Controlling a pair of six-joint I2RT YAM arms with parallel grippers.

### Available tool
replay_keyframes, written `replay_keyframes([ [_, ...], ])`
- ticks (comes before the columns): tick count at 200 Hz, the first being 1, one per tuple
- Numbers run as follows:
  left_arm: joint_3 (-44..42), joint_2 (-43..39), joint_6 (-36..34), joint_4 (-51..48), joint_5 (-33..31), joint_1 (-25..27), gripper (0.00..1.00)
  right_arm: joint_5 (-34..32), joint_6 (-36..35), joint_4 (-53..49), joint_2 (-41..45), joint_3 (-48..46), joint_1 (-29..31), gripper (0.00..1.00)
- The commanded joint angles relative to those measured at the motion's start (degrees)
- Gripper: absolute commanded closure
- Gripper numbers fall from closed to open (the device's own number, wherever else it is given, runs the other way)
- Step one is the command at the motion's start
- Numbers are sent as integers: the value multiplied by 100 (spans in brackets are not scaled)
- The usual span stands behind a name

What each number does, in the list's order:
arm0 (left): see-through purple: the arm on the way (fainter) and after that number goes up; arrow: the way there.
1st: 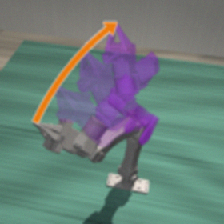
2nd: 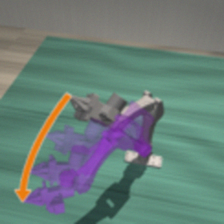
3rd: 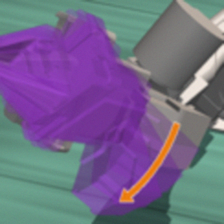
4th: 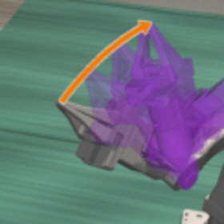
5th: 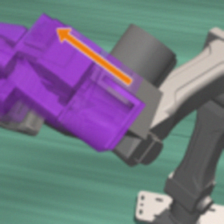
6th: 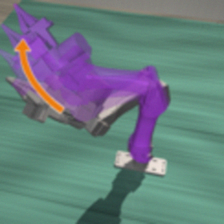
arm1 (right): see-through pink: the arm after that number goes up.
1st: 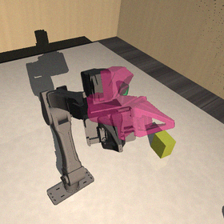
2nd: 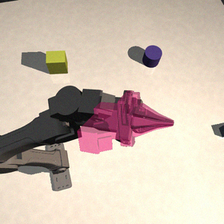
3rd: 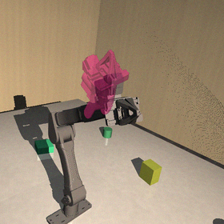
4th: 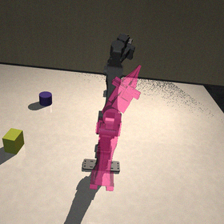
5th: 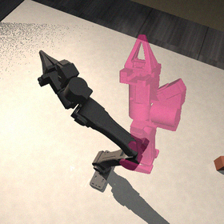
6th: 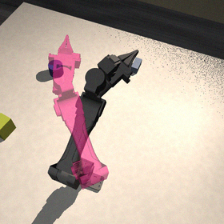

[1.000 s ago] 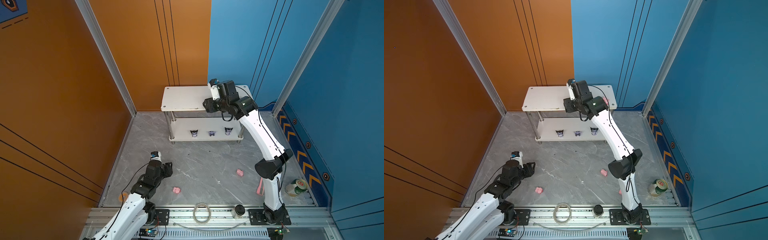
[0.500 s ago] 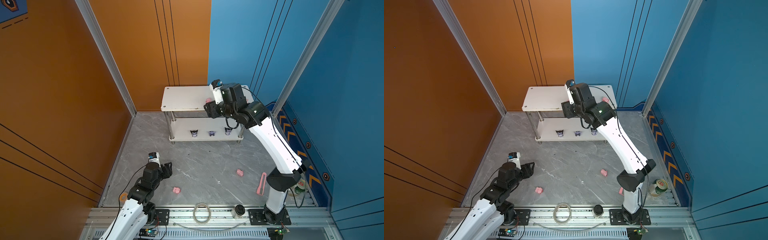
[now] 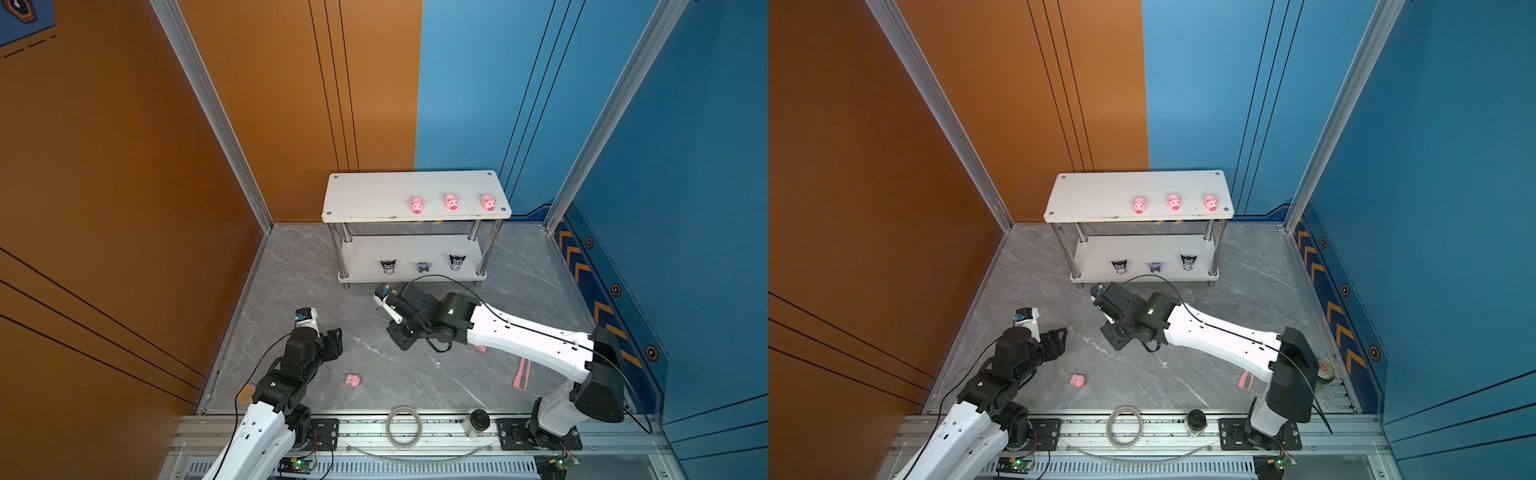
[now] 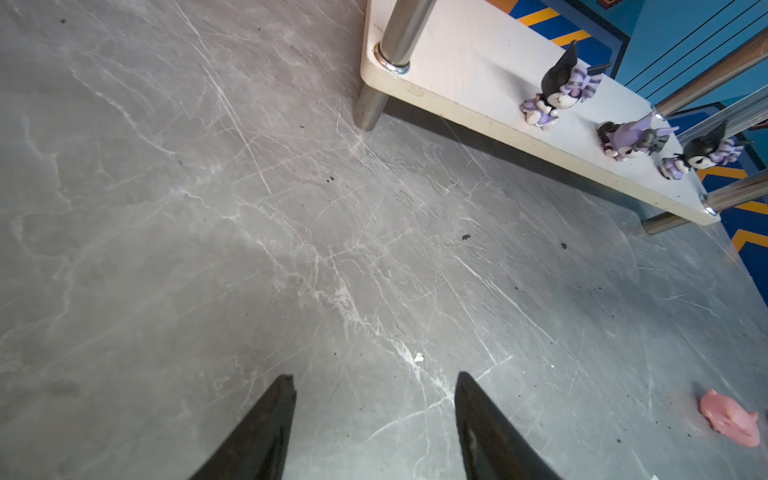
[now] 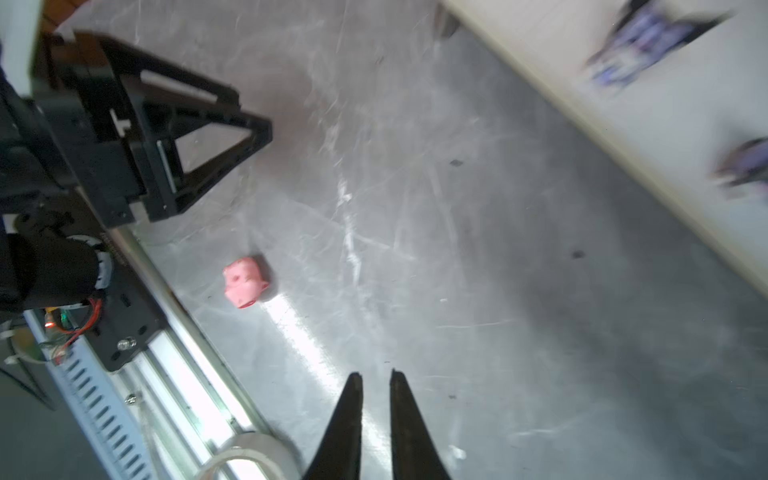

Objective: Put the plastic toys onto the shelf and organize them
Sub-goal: 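Withdraw the right gripper and swing it down toward the table pigs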

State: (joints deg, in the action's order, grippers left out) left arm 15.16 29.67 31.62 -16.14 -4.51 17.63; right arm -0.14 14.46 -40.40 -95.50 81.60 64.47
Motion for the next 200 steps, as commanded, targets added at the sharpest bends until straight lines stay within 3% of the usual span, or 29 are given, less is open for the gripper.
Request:
replay_keyframes([
  [1,89,-3,107,53,-269,-49,37,735,-102,461,-417,-34,468,74],
  [30,102,-106,169,-249,-612,-73,43,1172,-351,832,-1051,51,838,94],
  [47,170,-255,215,-571,-946,-92,49,1489,-238,1103,-1342,81,839,98],
  [76,187,-693,229,-936,-1357,-144,52,1812,-102,1419,-1680,164,763,99],
  [128,137,-1235,256,-1150,-1555,-272,52,2177,16,1630,-2133,440,609,99],
  [200,78,-1108,209,-953,-1390,-365,51,2424,253,1811,-2629,438,192,99],
])
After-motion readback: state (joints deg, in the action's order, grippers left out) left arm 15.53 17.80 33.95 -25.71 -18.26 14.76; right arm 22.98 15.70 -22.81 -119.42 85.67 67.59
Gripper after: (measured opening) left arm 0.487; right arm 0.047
